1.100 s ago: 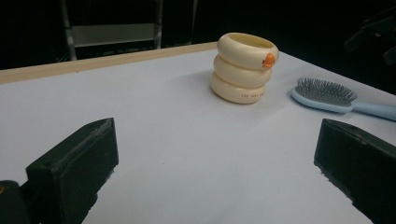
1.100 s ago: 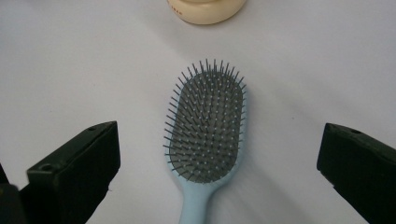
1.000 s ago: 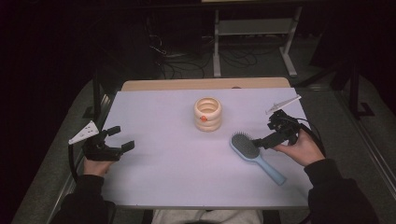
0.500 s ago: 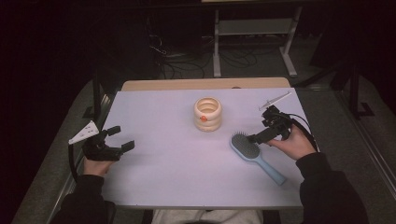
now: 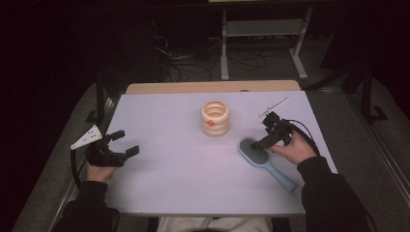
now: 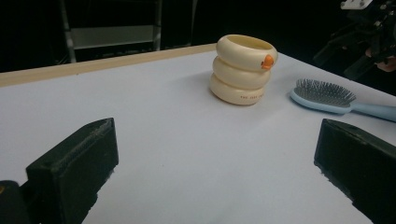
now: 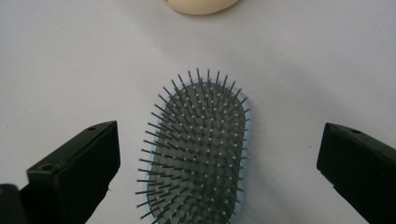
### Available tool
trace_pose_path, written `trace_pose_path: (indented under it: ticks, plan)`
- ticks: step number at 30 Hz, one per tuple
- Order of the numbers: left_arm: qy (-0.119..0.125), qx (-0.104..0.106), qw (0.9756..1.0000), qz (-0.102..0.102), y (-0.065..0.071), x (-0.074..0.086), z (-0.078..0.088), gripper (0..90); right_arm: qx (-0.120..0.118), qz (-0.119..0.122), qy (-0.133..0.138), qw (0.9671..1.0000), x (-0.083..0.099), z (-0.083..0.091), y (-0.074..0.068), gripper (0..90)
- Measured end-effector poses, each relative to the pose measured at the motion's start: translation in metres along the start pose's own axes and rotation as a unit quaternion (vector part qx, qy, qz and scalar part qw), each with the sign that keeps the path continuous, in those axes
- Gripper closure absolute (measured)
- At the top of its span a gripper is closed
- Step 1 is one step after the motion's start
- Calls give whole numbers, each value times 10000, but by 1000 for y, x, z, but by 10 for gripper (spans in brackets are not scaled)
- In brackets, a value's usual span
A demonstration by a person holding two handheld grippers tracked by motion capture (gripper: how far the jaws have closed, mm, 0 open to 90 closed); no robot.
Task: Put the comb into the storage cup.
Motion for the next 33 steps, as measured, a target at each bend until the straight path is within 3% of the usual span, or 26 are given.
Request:
trace_pose_path:
  ticks: [15,22,33]
  plan:
    - [-23,27,10000,-17,1,0,-1,0,68,108,-185,9997,4,-21,-6,0]
    - [-75,38,10000,-42,2,1,-2,0,183,85,-308,9993,8,-27,-7,0]
    - [-89,24,10000,-36,1,1,-2,0,160,53,-367,9992,13,-35,-7,0]
Point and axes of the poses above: each handheld gripper's, and its own axes: z roughly backward along the jaws, x roughly out of its underside, y roughly to its right, the point moved 5 cm from there along -z, roughly forward along the jaws, and after that the axes turned 10 degrees about -z, right-handed, at the moved point
